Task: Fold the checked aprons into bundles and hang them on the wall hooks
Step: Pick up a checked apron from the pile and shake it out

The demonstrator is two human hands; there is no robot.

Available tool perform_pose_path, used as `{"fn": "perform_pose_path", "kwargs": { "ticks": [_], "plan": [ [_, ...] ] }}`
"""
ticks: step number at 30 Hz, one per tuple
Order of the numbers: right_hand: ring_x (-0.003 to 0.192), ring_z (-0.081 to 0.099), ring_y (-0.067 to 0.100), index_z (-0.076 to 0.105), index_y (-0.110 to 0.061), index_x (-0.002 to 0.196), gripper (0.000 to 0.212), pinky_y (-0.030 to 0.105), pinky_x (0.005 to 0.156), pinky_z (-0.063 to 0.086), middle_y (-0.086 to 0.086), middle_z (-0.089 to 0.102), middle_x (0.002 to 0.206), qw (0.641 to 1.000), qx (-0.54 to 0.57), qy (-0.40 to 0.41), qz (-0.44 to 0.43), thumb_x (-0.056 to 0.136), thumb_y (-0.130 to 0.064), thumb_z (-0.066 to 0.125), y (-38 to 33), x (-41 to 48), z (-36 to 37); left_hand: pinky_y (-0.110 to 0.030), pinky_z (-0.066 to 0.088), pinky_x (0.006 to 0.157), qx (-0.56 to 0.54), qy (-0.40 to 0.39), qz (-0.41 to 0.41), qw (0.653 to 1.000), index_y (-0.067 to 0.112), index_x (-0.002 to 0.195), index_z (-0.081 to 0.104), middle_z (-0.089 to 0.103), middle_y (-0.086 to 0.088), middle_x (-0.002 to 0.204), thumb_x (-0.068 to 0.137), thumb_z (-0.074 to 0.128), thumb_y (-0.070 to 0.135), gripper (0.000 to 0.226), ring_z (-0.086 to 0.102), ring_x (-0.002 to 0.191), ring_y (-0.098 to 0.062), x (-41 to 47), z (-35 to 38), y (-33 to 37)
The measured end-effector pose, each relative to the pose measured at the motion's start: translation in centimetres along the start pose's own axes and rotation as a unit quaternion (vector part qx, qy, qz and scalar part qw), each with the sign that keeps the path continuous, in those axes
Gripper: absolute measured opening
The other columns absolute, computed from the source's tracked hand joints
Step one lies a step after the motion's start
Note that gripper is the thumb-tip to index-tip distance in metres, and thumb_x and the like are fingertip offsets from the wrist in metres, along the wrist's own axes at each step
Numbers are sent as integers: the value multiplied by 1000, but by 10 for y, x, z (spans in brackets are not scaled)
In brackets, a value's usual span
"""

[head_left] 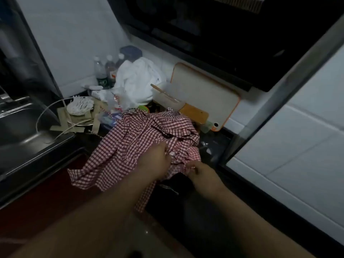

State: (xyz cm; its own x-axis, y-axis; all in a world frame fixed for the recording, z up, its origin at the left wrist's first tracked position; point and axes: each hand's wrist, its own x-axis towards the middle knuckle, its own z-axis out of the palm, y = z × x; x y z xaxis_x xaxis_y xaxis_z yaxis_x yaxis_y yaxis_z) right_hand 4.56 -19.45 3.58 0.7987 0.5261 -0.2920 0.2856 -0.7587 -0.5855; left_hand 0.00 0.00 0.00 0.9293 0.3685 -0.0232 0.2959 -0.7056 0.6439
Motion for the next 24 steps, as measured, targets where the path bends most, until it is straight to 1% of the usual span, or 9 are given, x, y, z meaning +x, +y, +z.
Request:
{"fn": "perform_pose_path", "kwargs": {
  "ticks": [4, 6, 8, 11, 15, 19, 21, 23, 24],
  "plan": [
    [105, 61, 21, 44, -20, 149, 48, 24, 81, 42, 5, 64, 131, 999, 27, 29, 33, 102, -23, 54, -23, 58, 6, -41, 47, 104, -40, -16, 20, 999, 21, 143, 47, 56, -7, 137, 93, 60, 35, 53, 55, 126, -27, 45, -8, -24],
    [105, 64, 23, 29, -23, 157, 63, 27, 82, 48, 6, 63, 135, 997, 39, 55, 33, 101, -22, 57, -28, 84, 11, -46, 46, 111, -68, -22, 36, 997, 25, 153, 37, 54, -6, 146, 90, 55, 50, 70, 54, 133, -27, 66, -10, -31],
    [116, 64, 28, 20, -27, 160, 72, 36, 94, 52, 6, 56, 148, 994, 43, 97, 26, 100, -24, 59, -33, 107, 10, -47, 41, 117, -94, -23, 60, 993, 26, 160, 27, 50, -6, 155, 92, 55, 57, 80, 50, 139, -27, 88, -10, -37],
    [118, 63, 33, 26, -26, 156, 66, 42, 96, 53, 3, 57, 145, 983, 96, 148, 54, 99, -29, 59, -42, 138, 4, -49, 40, 118, -76, -15, 89, 993, 28, 165, 12, 44, -8, 160, 97, 63, 45, 86, 46, 143, -30, 117, -9, -45],
    [113, 64, 26, 50, -28, 141, 59, 51, 101, 53, -2, 63, 134, 955, 230, 139, 123, 90, -54, 61, -49, 157, 0, -49, 37, 120, -82, -38, 93, 992, 28, 166, 5, 31, -7, 168, 95, 62, 50, 93, 39, 149, -29, 137, -15, -40],
    [112, 65, 26, 64, -26, 133, 62, 50, 103, 52, 0, 68, 128, 909, 345, 110, 205, 92, -70, 48, -51, 166, -5, -47, 34, 122, -33, -42, 103, 993, 18, 163, 23, 35, -9, 166, 98, 57, 50, 80, 37, 150, -30, 145, -17, -38],
    [102, 67, 26, 70, -22, 118, 48, 45, 97, 54, 3, 71, 112, 886, 382, 116, 237, 94, -61, 54, -51, 171, -8, -46, 43, 113, 20, -54, 104, 993, 14, 153, 43, 50, -12, 153, 102, 55, 43, 59, 50, 137, -32, 146, -19, -39],
    [84, 64, 23, 71, -19, 87, 26, 39, 85, 53, 4, 68, 91, 886, 391, 113, 221, 98, -41, 63, -54, 168, -10, -44, 51, 93, 36, -19, 131, 991, 13, 125, 62, 65, -12, 123, 102, 54, 38, 35, 60, 113, -33, 141, -22, -39],
    [83, 62, 23, 71, -17, 82, 23, 39, 81, 53, 4, 67, 88, 892, 387, 107, 207, 98, -33, 66, -54, 166, -10, -43, 51, 85, 46, 8, 146, 988, 13, 111, 66, 64, -11, 109, 100, 57, 37, 27, 60, 103, -32, 136, -24, -40]
  ]
}}
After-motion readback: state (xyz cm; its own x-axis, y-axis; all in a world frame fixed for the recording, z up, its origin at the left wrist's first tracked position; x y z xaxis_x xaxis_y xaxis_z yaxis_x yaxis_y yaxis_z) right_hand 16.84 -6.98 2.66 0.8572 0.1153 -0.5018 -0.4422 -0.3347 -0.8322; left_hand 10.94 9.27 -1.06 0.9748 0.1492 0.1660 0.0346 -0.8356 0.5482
